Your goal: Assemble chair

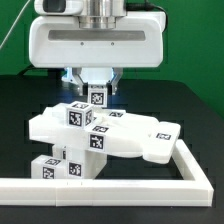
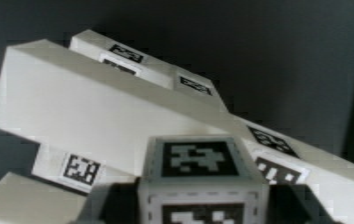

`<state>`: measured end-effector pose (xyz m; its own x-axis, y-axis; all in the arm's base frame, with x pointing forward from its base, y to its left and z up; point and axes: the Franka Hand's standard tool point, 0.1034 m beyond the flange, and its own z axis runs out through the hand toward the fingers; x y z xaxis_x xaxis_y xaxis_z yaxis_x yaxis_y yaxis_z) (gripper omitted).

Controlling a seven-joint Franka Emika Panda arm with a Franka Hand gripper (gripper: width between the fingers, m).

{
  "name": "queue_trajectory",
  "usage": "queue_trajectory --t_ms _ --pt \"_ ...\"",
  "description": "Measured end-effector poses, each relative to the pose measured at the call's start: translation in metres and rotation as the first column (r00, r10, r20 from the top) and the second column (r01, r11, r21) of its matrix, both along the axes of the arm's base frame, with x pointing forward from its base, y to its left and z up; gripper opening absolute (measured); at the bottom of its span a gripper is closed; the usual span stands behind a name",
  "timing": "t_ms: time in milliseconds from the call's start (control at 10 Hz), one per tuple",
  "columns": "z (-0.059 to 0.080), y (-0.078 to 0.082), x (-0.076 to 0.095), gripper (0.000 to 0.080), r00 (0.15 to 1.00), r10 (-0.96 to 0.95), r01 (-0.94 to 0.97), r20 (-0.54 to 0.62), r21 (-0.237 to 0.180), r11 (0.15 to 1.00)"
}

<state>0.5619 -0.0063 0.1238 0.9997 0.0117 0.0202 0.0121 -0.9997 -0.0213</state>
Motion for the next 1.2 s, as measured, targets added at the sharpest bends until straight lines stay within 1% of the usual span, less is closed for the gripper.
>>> queue_trajectory --t_ms 200,400,500,600,700,800,900,1200 --pt "-0.0037 -0.0004 -0.0010 0.0284 1.000 0.000 0.000 -0.006 -0.003 1.000" --pt "-0.0037 -0.0007 -0.0011 0.0284 1.000 0.000 0.000 -0.006 -0.003 1.000" --pt "-0.0038 -0.0007 -0.0012 0.0302 1.000 0.000 0.000 -0.006 -0.003 1.000" --pt "-0.0038 -0.0007 -0.0012 0.0302 1.000 0.000 0.000 -0.006 -0.003 1.000" --pt "-0.0039 -0.0007 -0.0012 0.0525 1.000 0.000 0.000 -0.006 -0.003 1.000" --pt "-0.0039 -0.0007 -0.0012 0.0611 1.000 0.000 0.000 -0.006 -0.003 1.000" --pt "-0.0039 -0.0007 -0.0013 0.0638 1.000 0.000 0.000 -0.006 -0.003 1.000" --pt "-0.0039 -0.0007 -0.0013 0.0649 1.000 0.000 0.000 -0.006 -0.003 1.000"
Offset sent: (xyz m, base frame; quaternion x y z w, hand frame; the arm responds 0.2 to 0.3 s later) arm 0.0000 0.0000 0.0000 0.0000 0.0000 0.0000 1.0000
